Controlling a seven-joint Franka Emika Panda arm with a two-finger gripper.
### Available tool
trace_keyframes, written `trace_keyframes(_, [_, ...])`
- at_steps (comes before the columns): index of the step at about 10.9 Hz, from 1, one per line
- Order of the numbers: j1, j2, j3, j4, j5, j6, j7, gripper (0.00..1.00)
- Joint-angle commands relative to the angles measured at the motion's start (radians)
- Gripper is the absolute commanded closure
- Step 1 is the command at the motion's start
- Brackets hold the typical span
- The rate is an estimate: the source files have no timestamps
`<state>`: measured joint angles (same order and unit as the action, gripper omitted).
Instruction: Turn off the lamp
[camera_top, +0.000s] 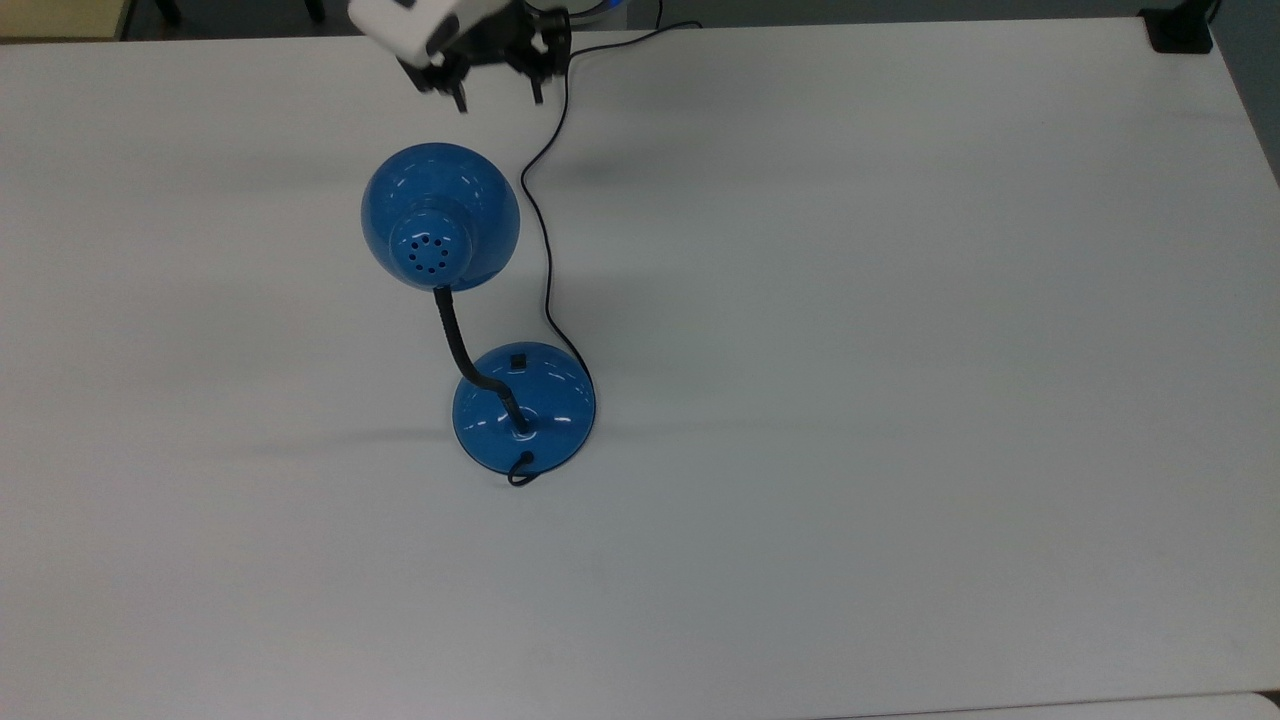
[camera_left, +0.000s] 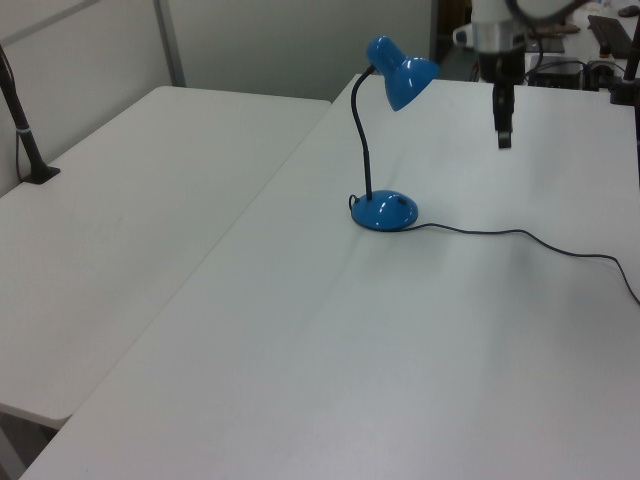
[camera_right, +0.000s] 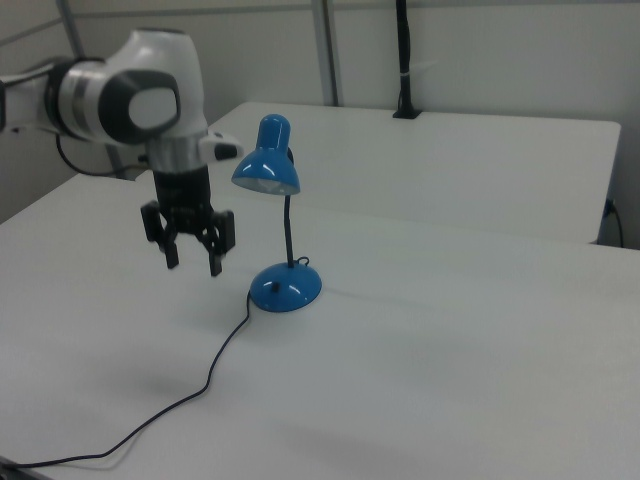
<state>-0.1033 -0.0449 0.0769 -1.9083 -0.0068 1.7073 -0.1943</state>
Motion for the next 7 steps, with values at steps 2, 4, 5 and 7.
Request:
trace_keyframes(2, [0.004, 0.008, -0.005, 0.204, -0.004, -0.058, 0.116, 0.0])
trace_keyframes(4, [0.002, 0.014, -0.017, 0.229, -0.002, 0.029, 0.116, 0.0])
trace_keyframes(5, [0.005, 0.025, -0.041, 0.244, 0.002, 0.058, 0.118, 0.0])
trace_keyframes(7, [0.008, 0.045, -0.051, 0.262, -0.002, 0.063, 0.104, 0.0])
